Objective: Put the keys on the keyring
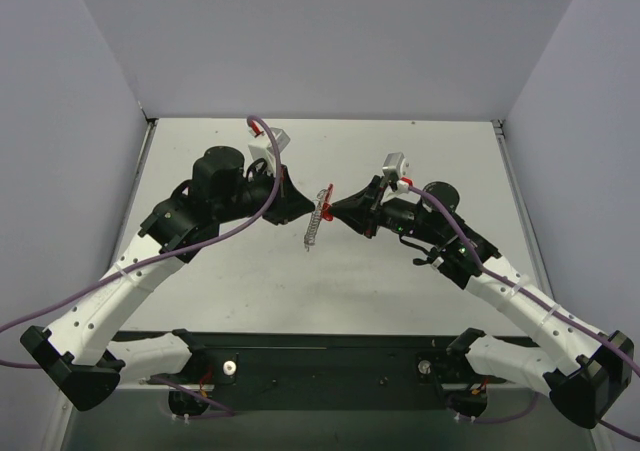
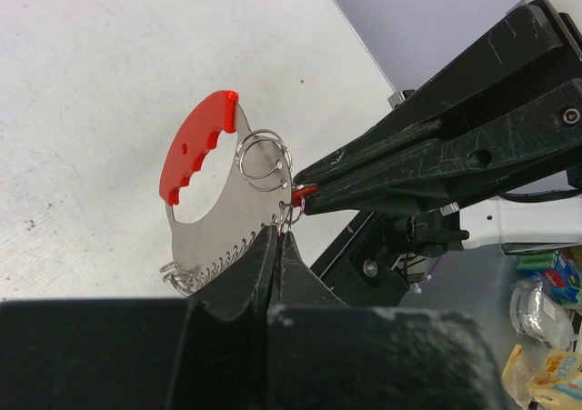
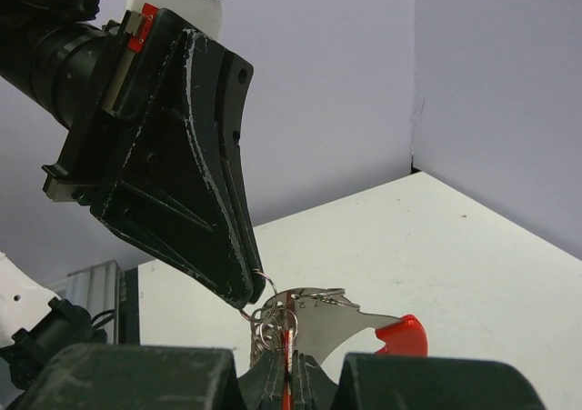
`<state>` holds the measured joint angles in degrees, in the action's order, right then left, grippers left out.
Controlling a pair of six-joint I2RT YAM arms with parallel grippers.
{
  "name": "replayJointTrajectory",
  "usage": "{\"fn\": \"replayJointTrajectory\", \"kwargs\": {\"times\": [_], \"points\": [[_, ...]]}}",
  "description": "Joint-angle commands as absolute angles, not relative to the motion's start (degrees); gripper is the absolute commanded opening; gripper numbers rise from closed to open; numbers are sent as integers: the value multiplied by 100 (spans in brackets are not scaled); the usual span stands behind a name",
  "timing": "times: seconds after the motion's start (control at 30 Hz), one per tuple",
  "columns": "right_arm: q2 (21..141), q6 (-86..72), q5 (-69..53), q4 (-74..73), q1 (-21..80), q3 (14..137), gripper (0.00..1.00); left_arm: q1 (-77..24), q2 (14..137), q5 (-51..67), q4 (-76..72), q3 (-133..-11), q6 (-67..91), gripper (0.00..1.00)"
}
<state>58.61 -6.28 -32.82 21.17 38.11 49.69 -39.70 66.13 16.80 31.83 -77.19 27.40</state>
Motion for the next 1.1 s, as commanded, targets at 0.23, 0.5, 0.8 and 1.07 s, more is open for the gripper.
{"fn": "replayJointTrajectory", "kwargs": {"times": [0.23, 0.5, 0.8, 1.07], "points": [[5739, -668, -3208, 2558, 3604, 5106, 0, -3929, 6399, 1529, 3331, -7805, 2391, 0], [5731, -686, -3217, 2584, 3586, 5063, 0, -3929, 6390, 1459, 3357, -7770, 2329, 0], [5695, -729, -3226, 2584, 3568, 5071, 0, -3929, 6372, 1380, 3419, -7813, 2233, 0], [5678, -747, -3226, 2601, 3568, 5071, 0, -3937, 6337, 1257, 3507, -7822, 2127, 0]]}}
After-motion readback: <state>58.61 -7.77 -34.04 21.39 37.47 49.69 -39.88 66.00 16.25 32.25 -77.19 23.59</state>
